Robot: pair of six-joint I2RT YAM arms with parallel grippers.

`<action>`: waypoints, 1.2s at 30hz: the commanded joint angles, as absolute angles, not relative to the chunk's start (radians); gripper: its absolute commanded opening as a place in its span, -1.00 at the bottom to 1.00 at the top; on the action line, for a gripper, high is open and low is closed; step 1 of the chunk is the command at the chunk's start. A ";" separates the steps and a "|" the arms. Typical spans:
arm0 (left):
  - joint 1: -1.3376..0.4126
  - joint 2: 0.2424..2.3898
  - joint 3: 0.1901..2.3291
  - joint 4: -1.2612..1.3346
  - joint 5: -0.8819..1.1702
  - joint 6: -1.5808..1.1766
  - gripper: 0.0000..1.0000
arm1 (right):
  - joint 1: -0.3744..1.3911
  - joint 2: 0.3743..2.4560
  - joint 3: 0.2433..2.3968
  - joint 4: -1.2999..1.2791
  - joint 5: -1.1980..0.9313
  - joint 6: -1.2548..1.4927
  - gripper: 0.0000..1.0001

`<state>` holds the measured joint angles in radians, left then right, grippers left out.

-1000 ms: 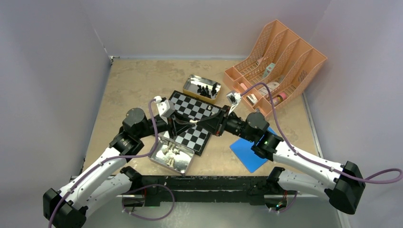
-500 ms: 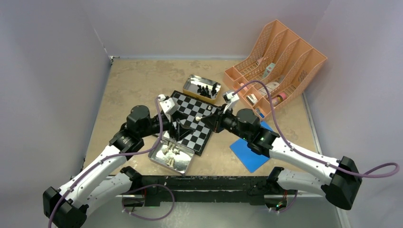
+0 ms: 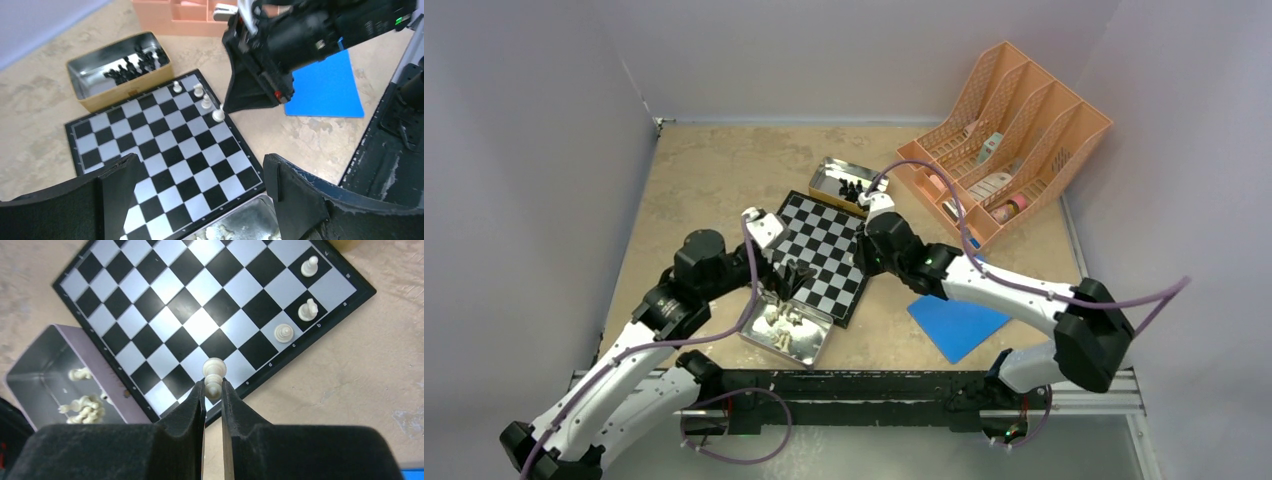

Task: Set up the chess pieces on the board
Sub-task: Place the chess piece on the chessboard.

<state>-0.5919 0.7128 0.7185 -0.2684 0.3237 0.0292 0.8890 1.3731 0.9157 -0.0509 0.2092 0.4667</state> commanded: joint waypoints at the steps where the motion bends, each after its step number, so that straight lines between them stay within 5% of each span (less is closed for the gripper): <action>1: -0.598 0.634 0.707 -0.243 0.254 0.057 0.89 | 0.886 1.452 1.015 -0.162 0.267 0.434 -0.86; 12: -0.598 0.581 0.822 -0.400 0.048 -0.171 0.89 | 0.886 1.606 1.120 -0.280 0.262 0.423 -0.82; 36: -0.597 0.457 0.802 -0.460 -0.049 -0.249 0.89 | 0.887 1.671 1.154 -0.272 0.228 0.433 -0.70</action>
